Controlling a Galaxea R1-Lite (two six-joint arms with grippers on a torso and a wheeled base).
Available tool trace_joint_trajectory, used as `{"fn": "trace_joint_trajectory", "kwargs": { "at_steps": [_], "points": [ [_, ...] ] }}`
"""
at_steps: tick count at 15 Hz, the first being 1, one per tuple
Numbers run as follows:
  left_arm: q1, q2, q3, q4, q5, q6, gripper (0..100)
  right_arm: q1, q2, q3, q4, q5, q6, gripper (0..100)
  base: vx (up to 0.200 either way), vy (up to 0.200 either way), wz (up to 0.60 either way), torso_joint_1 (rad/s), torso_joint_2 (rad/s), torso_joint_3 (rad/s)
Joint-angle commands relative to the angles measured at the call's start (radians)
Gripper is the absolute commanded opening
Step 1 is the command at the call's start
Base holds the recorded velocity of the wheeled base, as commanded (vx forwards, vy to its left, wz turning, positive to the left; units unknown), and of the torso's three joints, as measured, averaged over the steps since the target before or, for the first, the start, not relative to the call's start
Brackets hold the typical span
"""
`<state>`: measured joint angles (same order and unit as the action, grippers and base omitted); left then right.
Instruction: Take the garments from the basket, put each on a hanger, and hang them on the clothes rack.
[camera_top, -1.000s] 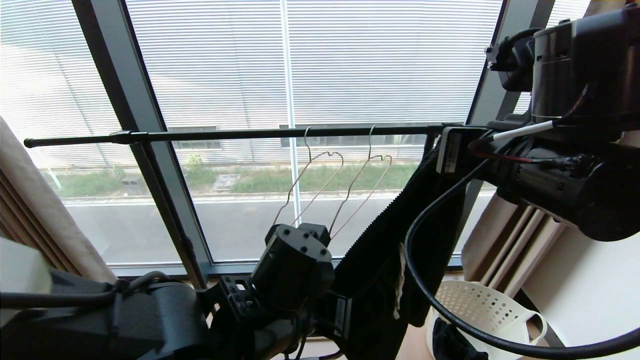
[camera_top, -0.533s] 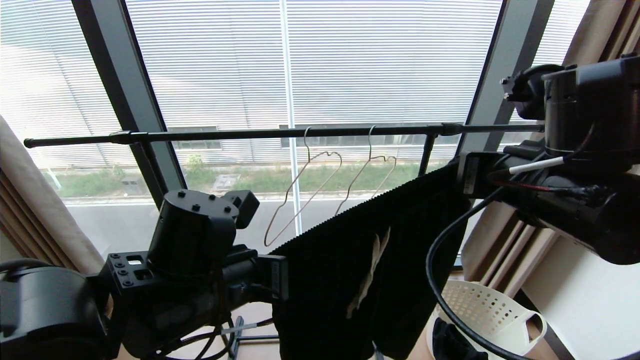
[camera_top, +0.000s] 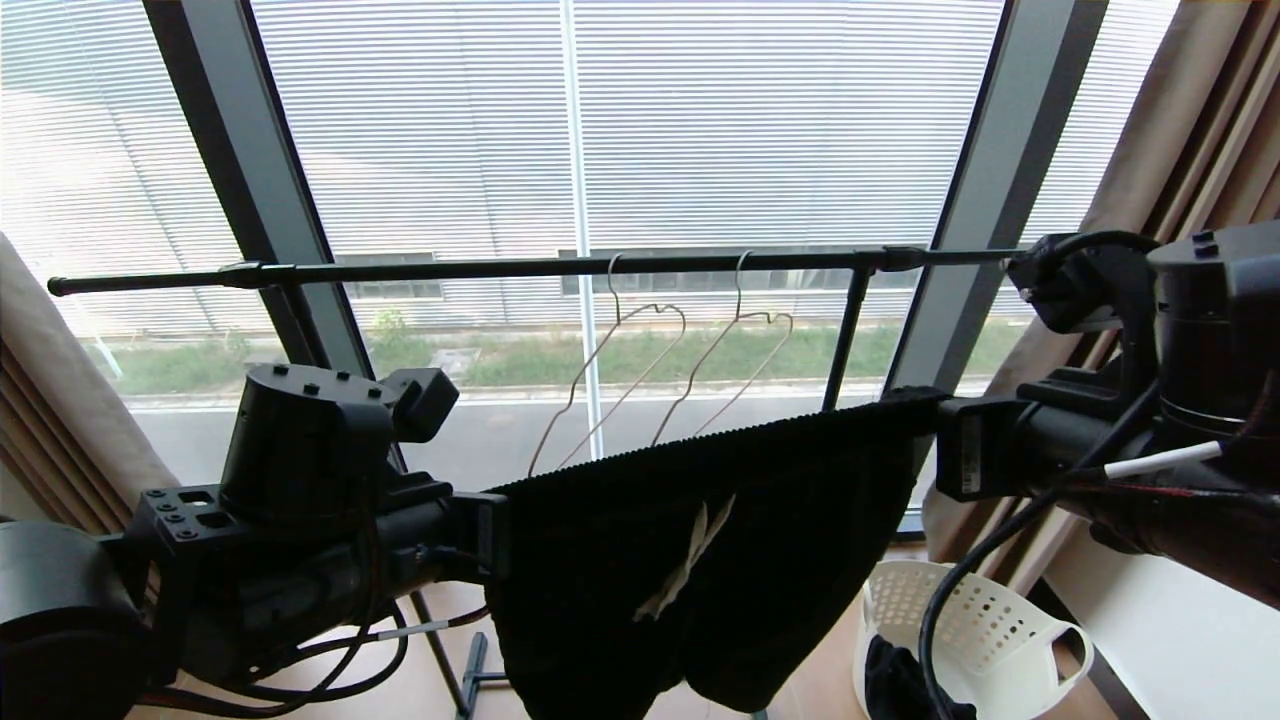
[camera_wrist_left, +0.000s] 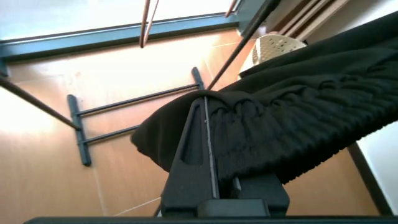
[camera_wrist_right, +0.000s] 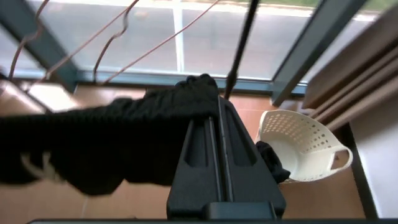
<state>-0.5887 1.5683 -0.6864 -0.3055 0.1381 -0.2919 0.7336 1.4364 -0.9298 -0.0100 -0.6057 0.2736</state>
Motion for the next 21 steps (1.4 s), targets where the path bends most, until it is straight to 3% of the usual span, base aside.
{"fn": "trace_joint_trajectory", "kwargs": {
  "at_steps": [1,2,5,13,18,21],
  "points": [
    [0.013,-0.028,0.013,0.003,0.000,0.011,0,0.003,-0.031,0.026,-0.002,0.015,-0.013,0,0.000,0.000,0.00,0.000,0.00,0.000],
    [0.018,-0.074,0.036,0.013,-0.045,0.050,0,0.001,-0.031,0.062,-0.077,0.080,-0.051,0,0.000,0.000,0.00,0.000,0.00,0.000],
    [0.018,-0.134,0.044,0.013,-0.152,0.056,0,0.003,0.026,0.123,-0.174,0.084,-0.056,0,0.000,0.000,0.00,0.000,0.00,0.000],
    [0.018,-0.137,0.053,0.005,-0.153,0.112,0,0.003,0.022,0.152,-0.183,0.109,-0.106,0,0.000,0.000,0.00,0.000,0.00,0.000],
    [0.026,-0.122,-0.071,0.020,-0.155,0.137,0,0.003,0.022,0.158,-0.182,0.170,-0.163,0,0.000,0.000,0.00,0.000,0.00,0.000],
    [0.035,-0.053,-0.133,0.022,-0.155,0.145,0,0.003,-0.022,0.210,-0.182,0.178,-0.264,0,0.000,0.000,0.00,0.000,0.00,0.000]
  ]
}}
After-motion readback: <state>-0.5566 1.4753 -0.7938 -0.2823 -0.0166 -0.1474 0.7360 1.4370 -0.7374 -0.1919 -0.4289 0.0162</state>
